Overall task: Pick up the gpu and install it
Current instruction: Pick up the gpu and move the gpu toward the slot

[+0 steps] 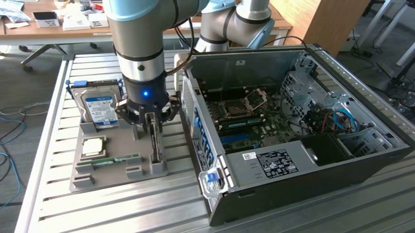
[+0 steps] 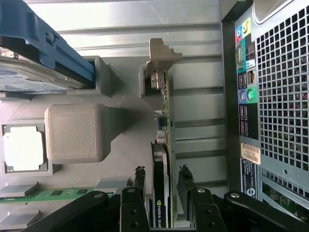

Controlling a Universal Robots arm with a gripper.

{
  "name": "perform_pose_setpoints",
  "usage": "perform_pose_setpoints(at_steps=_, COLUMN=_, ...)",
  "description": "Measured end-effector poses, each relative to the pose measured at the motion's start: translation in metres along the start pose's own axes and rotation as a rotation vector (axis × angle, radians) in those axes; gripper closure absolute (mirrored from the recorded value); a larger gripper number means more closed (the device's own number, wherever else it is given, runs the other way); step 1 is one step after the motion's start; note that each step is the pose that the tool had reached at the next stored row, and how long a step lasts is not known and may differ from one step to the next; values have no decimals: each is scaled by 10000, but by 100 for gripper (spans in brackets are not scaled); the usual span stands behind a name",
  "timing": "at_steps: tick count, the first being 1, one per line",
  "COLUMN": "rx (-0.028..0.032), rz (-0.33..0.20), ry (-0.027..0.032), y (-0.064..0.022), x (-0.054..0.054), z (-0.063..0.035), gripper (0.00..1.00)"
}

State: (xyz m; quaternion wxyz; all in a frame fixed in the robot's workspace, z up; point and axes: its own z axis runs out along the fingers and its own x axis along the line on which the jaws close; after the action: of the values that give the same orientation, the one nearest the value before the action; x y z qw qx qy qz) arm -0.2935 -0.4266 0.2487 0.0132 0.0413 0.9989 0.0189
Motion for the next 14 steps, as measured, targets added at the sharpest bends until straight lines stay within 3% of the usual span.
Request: perform_pose_setpoints(at_steps=14, rx=8, rz=0, ry=4, y=-5, x=4, z=124, gripper=58)
